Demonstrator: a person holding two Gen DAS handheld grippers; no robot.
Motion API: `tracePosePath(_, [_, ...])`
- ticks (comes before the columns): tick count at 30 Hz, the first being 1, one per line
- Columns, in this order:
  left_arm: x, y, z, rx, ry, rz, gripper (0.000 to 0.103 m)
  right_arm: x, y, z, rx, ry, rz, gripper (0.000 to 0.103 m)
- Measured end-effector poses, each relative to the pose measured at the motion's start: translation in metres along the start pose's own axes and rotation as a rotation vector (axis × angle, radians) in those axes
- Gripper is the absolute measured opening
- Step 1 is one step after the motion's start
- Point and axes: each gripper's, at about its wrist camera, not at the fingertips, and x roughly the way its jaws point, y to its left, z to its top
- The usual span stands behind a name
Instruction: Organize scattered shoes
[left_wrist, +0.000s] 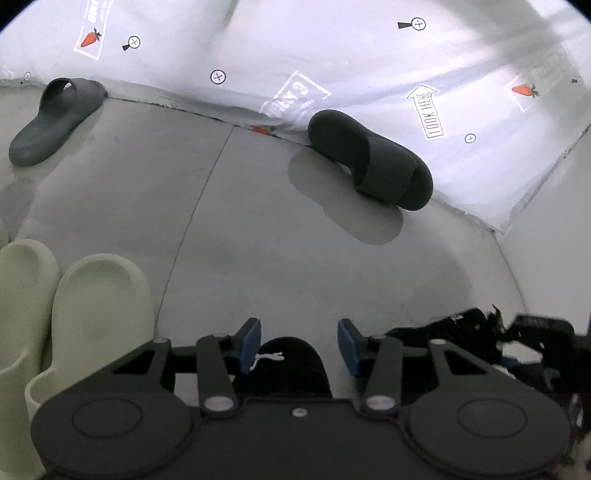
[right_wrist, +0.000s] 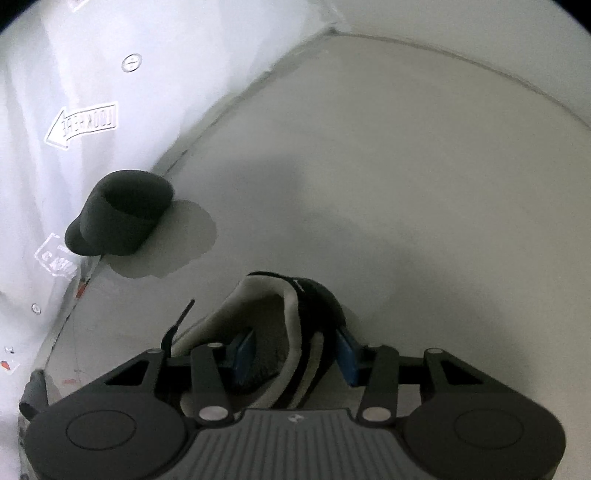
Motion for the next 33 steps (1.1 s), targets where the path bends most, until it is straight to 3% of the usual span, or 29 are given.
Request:
tracePosePath(4, [0.001, 0.002, -0.001, -0.011, 0.008, 0.006, 0.047, 0.015, 0.021, 0.004, -0.098, -0.019, 0.041, 0.050])
tracePosePath(7, [0.002, 0.003, 0.000, -0.014, 0.008, 0.013, 0.047, 0.013, 0.029, 0.001, -0.088, -0.053, 0.078, 0.053])
tracePosePath(11, [0.000, 0.003, 0.001, -0.012, -0.009, 0.023, 0.047, -0.022, 0.029, -0.020, 0.007, -0.210, 0.135, 0.084])
tracePosePath(13, [0.000, 0.005, 0.002, -0.024, -0.008, 0.026, 0.047, -0.037, 0.034, -0.034, -0.028, -0.259, 0.175, 0.092])
tracePosePath(17, [0.006, 0.003, 0.003, -0.023, 0.009, 0.017, 0.047, -0.032, 0.068, -0.075, -0.310, -0.210, 0.146, 0.093])
tracePosePath(20, [0.005, -0.001, 0.004, 0.006, 0.012, 0.004, 0.047, -0.014, 0.080, -0.089, -0.379, -0.162, 0.097, 0.096])
tracePosePath(25, [-0.002, 0.003, 0.002, 0.006, -0.012, 0.013, 0.047, -0.005, 0.101, -0.098, -0.501, -0.176, 0.025, 0.100])
tracePosePath(29, [-0.009, 0.013, 0.004, -0.038, -0.056, 0.029, 0.047, -0.003, 0.109, -0.098, -0.605, -0.175, 0.033, 0.091])
tracePosePath(33, [-0.009, 0.012, 0.005, -0.035, -0.054, 0.026, 0.047, 0.002, 0.117, -0.097, -0.647, -0.160, 0.079, 0.091])
